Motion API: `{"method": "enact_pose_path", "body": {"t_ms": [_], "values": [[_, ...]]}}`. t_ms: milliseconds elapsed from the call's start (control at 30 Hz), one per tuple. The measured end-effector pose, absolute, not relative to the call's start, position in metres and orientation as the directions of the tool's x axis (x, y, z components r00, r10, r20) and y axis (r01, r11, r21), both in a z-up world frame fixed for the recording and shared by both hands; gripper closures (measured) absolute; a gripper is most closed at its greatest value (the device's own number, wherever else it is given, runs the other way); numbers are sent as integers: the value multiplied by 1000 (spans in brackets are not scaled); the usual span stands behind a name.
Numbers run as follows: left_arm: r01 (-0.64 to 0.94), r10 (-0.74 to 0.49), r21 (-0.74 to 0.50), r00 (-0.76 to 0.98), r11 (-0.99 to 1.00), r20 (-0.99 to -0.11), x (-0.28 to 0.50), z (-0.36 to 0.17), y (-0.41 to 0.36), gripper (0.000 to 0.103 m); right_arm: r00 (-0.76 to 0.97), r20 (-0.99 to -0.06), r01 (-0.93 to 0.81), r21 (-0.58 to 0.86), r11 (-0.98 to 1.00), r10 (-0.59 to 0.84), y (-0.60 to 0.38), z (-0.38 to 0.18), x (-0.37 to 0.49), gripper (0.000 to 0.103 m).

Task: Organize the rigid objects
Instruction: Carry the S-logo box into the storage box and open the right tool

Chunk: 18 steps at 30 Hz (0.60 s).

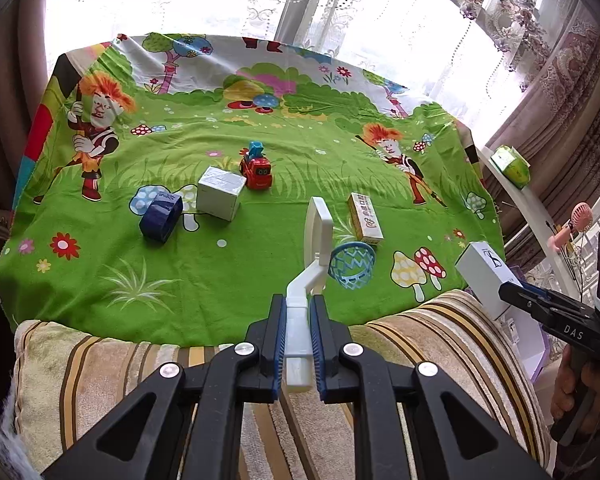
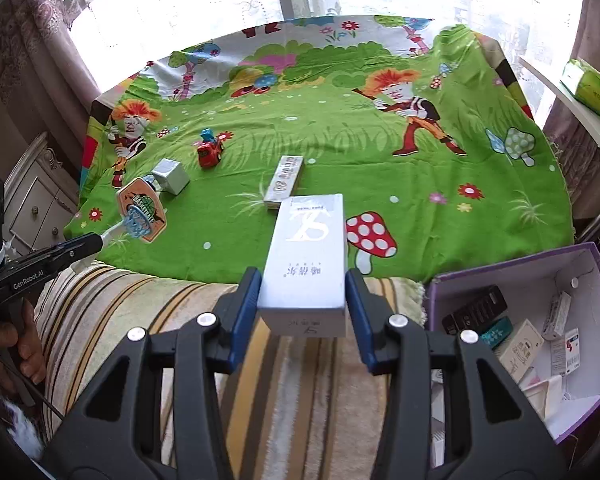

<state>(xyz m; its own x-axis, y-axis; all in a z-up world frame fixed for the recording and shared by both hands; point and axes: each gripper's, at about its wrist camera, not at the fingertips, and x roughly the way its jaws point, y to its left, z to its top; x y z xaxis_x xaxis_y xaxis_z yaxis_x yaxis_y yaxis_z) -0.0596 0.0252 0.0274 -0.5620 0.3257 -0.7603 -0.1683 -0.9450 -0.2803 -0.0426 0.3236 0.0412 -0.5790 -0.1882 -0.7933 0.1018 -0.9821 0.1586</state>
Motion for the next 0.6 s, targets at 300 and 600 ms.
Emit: {"method": "enact_pose_path", "body": {"t_ms": [300,600], "values": [[-237,354,-265,-540,-935,-763,-57,34,62,90,-574,-818,-146,132,-980,-25,446,23,-16,55],[-287,364,-244,-517,-926,-775,-56,37,94,90,-547,-833,-347,136,-928,82,529,4,-4,55]]}}
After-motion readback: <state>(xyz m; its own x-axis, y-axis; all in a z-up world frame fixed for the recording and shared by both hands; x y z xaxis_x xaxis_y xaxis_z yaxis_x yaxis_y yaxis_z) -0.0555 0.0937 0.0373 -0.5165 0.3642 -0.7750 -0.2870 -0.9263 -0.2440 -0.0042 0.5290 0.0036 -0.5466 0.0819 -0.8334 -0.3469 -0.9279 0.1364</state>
